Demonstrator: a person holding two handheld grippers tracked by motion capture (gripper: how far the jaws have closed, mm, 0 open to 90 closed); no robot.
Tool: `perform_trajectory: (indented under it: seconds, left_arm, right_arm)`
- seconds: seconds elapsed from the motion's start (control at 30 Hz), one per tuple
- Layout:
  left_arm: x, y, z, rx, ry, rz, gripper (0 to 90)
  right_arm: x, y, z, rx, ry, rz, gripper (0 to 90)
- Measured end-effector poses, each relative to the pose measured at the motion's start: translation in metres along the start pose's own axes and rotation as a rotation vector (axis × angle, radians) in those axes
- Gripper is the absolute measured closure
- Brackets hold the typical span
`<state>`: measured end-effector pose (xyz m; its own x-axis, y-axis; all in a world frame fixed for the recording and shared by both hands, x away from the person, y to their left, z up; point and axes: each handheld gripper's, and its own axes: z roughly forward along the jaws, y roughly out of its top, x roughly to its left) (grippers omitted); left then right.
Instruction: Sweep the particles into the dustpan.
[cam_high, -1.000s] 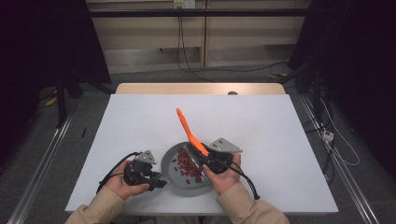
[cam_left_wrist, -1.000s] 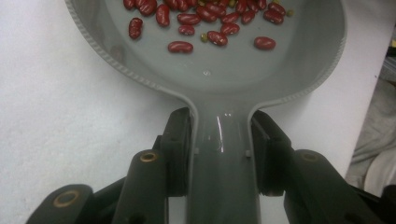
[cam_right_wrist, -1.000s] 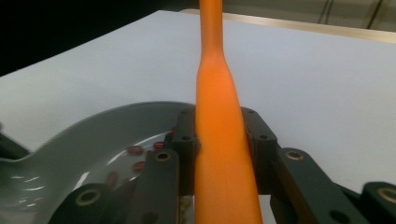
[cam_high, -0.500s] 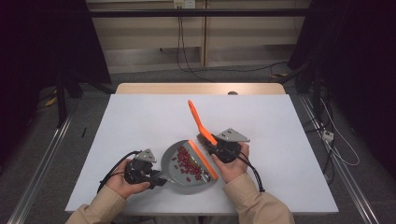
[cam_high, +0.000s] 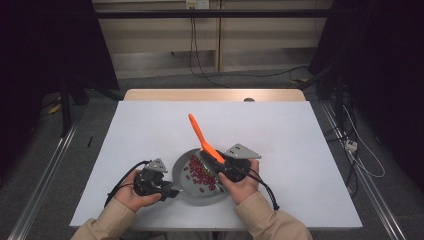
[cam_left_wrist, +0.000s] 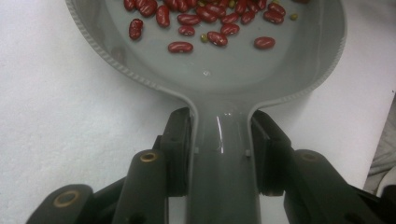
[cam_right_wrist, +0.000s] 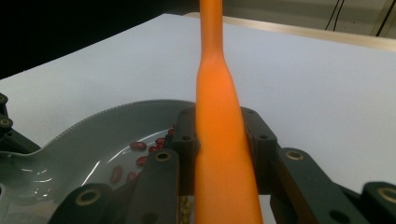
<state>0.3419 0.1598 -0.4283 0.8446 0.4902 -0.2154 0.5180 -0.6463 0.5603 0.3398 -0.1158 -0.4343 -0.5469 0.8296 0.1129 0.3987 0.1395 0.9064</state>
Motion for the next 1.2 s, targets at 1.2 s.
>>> perform_trajectory:
  seconds: [1.2]
  left_arm:
    - [-0.003, 0.001, 0.002, -0.009, 0.04, 0.024, 54.6]
  right_arm:
    - [-0.019, 0.004, -0.008, -0.042, -0.013, 0.024, 71.3]
